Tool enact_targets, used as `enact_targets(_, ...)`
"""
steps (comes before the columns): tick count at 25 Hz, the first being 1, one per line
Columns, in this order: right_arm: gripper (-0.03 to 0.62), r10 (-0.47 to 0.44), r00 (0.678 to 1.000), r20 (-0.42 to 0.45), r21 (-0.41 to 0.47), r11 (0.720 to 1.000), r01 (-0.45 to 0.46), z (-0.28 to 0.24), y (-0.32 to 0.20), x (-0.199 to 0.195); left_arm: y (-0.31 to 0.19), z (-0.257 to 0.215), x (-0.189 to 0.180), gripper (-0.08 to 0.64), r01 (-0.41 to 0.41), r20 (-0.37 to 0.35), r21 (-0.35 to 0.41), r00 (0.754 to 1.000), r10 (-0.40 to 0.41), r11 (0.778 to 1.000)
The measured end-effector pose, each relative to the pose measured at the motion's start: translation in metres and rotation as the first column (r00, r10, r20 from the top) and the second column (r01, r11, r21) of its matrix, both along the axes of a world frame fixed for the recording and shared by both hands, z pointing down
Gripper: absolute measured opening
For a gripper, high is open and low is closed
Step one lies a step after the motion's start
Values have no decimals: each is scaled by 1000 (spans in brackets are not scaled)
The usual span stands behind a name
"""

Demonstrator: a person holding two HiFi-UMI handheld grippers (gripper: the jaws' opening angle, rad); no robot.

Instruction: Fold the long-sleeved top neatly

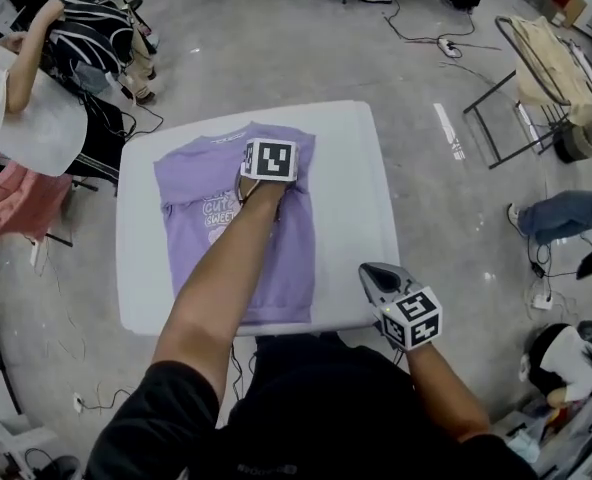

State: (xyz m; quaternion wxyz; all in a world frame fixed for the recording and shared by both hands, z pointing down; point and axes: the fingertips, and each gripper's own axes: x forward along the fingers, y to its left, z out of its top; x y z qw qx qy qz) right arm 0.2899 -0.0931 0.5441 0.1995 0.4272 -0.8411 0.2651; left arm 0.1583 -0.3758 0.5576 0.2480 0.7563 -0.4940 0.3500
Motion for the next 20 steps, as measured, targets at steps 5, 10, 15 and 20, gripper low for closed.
enact_targets(5, 5, -14, 1000, 1, 2, 1000, 14, 3, -3, 2, -2, -9, 3, 11, 22, -5, 33, 1000, -22, 999)
enact_targets(10, 5, -31, 999, -14, 11, 999, 31, 0, -2, -4, 17, 48, 14, 11, -15, -6, -185, 1000, 14, 983)
enact_targets(15, 5, -2, 1000, -21, 3, 1000, 2, 5, 2, 9, 18, 79, 24, 61, -30, -7, -228, 1000, 29, 973)
enact_targets(20, 5, 6, 1000, -12, -14, 1000, -6, 15, 6, 15, 36, 57, 32, 137, -94, -86, -246, 994, 74, 965)
